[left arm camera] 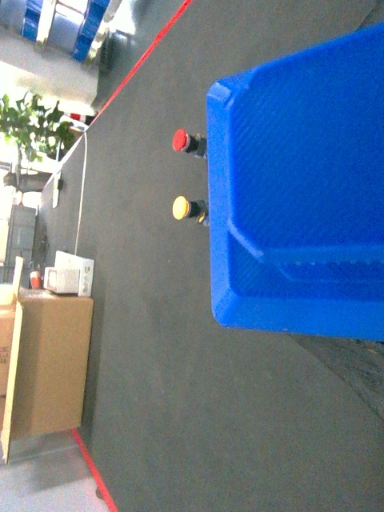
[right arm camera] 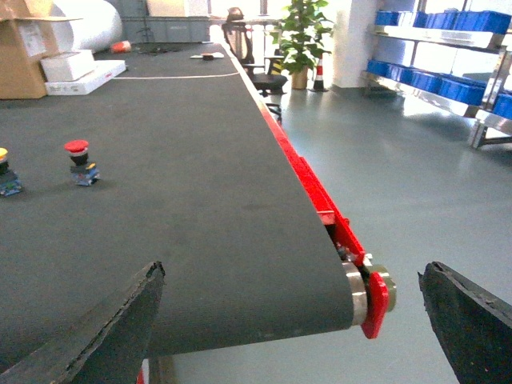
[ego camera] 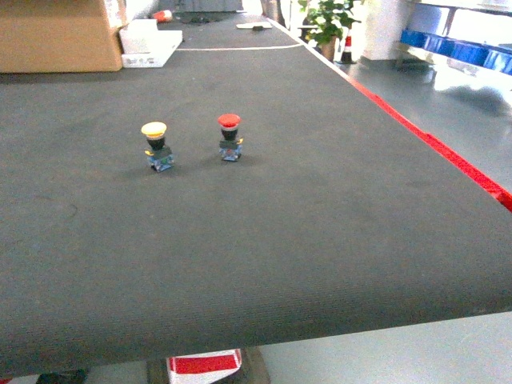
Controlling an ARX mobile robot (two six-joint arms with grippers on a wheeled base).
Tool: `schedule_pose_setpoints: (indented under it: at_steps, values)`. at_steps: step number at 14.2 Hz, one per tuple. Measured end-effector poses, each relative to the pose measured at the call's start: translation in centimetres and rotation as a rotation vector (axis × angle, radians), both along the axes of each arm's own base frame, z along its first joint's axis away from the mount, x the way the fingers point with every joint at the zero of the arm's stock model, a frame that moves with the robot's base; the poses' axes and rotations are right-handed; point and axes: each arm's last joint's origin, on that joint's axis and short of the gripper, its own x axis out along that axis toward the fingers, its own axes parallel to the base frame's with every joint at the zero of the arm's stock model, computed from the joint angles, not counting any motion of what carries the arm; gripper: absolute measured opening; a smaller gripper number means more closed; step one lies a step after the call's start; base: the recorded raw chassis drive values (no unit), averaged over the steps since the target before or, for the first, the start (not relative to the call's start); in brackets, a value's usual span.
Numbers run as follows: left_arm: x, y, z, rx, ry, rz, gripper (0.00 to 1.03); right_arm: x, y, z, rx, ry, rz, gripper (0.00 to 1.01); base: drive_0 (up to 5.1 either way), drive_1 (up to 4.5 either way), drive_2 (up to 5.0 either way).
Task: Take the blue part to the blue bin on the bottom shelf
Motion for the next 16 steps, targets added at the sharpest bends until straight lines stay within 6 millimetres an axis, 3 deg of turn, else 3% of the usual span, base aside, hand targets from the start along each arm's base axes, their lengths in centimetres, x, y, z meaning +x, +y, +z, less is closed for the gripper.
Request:
schedule_pose_setpoints:
  at_steps: [16]
  values:
    - [0.0, 0.0, 0.0, 0.0, 0.0, 0.0, 0.44, 0.0, 0.0, 0.0, 0.0, 0.0, 0.0, 0.98, -1.6, -1.58, -1.6]
